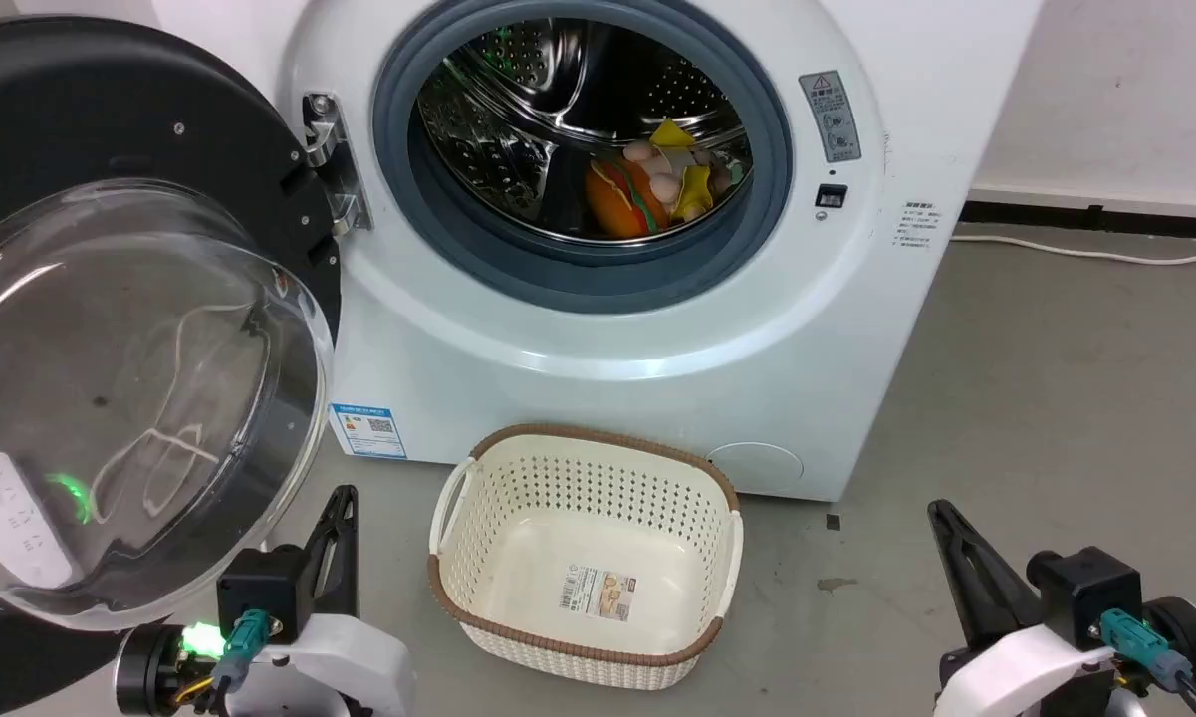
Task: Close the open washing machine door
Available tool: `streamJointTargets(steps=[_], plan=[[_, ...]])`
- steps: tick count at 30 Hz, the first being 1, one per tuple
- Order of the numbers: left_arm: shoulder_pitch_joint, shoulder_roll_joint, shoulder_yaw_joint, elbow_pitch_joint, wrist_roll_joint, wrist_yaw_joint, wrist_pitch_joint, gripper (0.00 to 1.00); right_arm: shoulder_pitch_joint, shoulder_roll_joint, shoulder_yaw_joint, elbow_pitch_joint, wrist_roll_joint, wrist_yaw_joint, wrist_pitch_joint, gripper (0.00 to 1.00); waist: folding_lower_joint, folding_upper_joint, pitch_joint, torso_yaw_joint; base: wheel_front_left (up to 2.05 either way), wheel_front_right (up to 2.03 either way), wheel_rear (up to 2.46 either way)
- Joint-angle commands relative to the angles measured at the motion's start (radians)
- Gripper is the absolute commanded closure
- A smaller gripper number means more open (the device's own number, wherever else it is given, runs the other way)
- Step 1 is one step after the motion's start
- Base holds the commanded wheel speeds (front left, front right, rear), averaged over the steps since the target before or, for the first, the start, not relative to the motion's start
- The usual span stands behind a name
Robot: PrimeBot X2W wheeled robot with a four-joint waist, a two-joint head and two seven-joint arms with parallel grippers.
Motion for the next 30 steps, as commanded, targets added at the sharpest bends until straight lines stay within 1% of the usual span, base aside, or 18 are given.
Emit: streamJointTargets(steps=[1, 30], plan=[[0.011, 0.000, 0.000, -0.004, 0.002, -0.004, 0.000, 1.00, -0.014, 0.005, 0.000, -0.005, -0.008, 0.001, 0.001, 1.00, 0.0000, 0.0000, 0.000, 0.000, 0.00, 0.00, 0.00], [0.011, 0.000, 0.000, -0.004, 0.002, -0.004, 0.000, 1.00, -0.014, 0.005, 0.000, -0.005, -0.008, 0.001, 0.001, 1.00, 0.0000, 0.0000, 0.000, 0.000, 0.00, 0.00, 0.00]])
